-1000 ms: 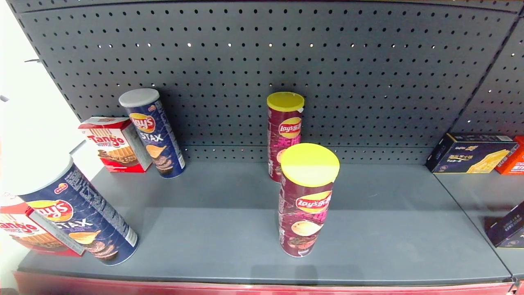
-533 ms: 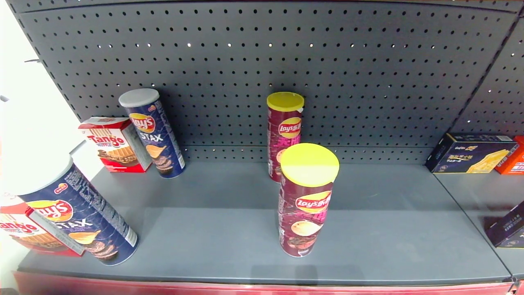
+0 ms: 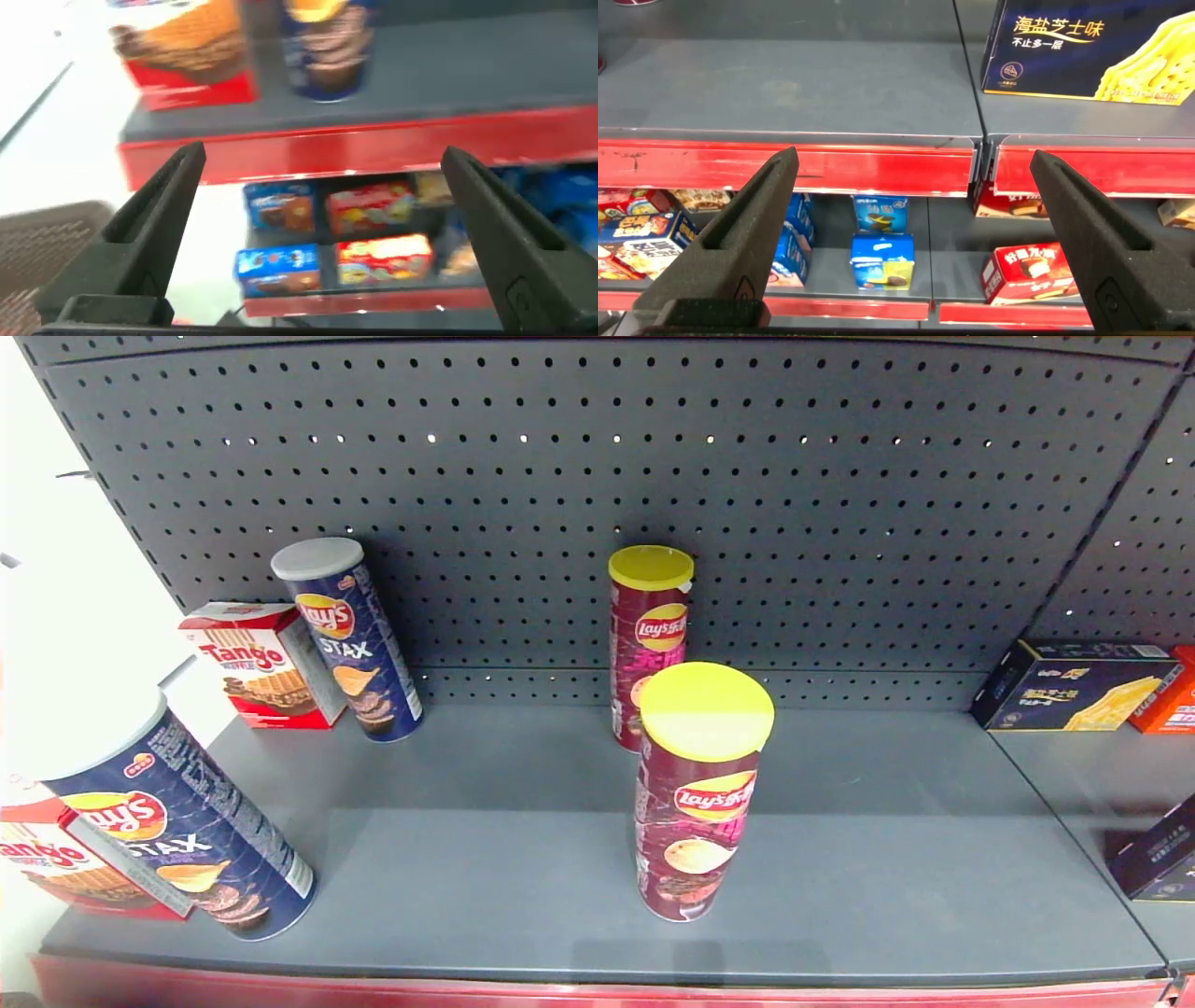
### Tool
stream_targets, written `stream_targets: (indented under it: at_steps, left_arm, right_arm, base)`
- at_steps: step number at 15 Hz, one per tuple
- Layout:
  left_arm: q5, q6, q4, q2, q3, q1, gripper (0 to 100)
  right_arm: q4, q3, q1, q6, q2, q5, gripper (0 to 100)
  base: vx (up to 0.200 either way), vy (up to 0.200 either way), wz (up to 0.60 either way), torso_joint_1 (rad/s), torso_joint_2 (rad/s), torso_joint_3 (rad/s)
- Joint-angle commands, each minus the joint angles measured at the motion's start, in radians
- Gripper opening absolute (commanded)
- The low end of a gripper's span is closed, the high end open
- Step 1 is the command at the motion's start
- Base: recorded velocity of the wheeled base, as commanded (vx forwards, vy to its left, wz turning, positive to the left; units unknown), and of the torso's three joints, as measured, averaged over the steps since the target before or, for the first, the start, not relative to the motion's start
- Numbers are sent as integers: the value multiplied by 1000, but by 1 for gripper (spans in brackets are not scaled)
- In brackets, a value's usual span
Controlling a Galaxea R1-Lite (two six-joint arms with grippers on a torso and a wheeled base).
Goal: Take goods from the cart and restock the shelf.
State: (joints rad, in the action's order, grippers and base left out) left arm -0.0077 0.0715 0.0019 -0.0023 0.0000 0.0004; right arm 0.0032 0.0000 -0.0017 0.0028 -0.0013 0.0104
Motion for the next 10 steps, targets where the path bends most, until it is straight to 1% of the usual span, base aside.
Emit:
stream_targets:
  at_steps: [1, 2, 6, 8, 9, 10]
  left_arm:
    - [14, -7, -2, 2, 0, 1, 100]
    - [-3, -2, 0, 2, 0, 0, 100]
    - [-14, -4, 0, 2, 0, 0, 100]
    - [-14, -4, 0, 2, 0, 0, 100]
    - [-14, -2, 0, 2, 0, 0, 100]
    - [-14, -2, 0, 2, 0, 0, 100]
  right_arm:
    - [0, 0, 0, 0, 1, 0, 100]
    - [1, 0, 2, -3, 1, 2, 100]
    - [0, -2, -4, -6, 7, 3, 100]
    - [0, -2, 8, -37, 15, 5, 100]
    - [0, -167, -3, -18, 127, 6, 100]
    - [-2, -259, 11, 13, 282, 6, 100]
  base:
    - [0, 0, 0, 0, 0, 0]
    - [0, 0, 0, 0, 0, 0]
    - [0, 0, 0, 0, 0, 0]
    - [0, 0, 0, 0, 0, 0]
    - [0, 0, 0, 0, 0, 0]
    - [0, 0, 0, 0, 0, 0]
